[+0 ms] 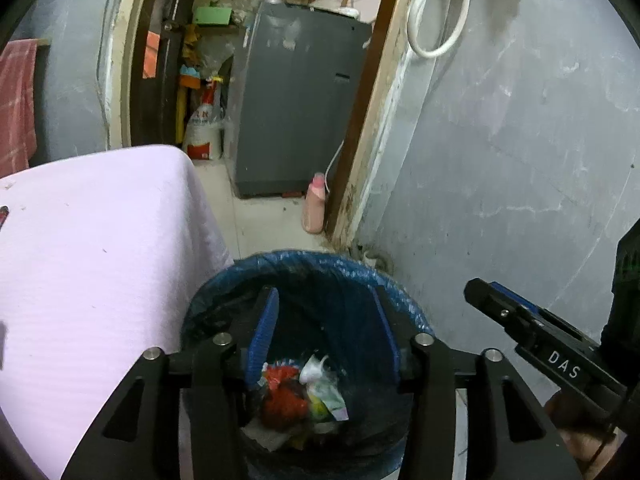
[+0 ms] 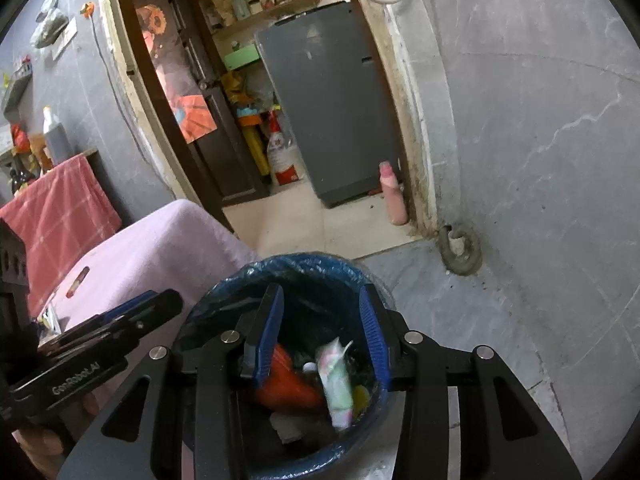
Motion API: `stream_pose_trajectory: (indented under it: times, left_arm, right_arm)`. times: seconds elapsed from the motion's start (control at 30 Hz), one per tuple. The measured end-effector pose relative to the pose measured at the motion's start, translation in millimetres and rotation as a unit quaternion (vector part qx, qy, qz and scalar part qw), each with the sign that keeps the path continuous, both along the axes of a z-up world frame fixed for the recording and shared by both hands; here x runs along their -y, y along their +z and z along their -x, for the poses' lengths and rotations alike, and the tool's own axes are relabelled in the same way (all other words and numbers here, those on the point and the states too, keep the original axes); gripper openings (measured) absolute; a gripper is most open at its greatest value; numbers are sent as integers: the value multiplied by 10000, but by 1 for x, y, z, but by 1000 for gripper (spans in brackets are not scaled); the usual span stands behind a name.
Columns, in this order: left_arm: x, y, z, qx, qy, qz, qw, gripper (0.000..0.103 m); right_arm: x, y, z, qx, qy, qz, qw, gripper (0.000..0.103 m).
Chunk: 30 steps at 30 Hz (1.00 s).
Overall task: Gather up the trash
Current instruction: 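Carry the red bag and snack packet over the blue bin and open both tools, then move both tools back to the table toward the lighter and sachet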
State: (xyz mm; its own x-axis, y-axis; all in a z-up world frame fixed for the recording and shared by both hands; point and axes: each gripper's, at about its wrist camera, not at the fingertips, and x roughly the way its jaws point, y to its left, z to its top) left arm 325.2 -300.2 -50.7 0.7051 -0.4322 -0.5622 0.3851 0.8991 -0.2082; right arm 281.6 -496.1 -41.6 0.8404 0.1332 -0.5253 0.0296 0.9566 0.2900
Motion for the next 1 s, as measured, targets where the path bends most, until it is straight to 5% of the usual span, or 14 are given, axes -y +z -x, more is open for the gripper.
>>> stream_pose_trajectory:
  times: [0.23,0.47,0.57,0.7,1.0]
  left_arm:
    - [-22,37,11,430,225,219,9986,50]
    - [-58,78,26,872,461,358,9945,76]
    - [-80,92,32,1010,574,403,9924,77]
    - [-107,103,41,1193,802,364,9889,97]
    - [-177,114,58,1345,1171,199,9838,98]
  right_arm:
    - [-8,38,17,591,-217,247,9977,56]
    - [-29,76,34,1201,-246,239,9922,81]
    - [-41,87,37,1367,-207,156,9903,88]
    - [-58,98,40,1556,-129,63,9877,103]
    - [-108,109,37,1725,283,6,9846,103]
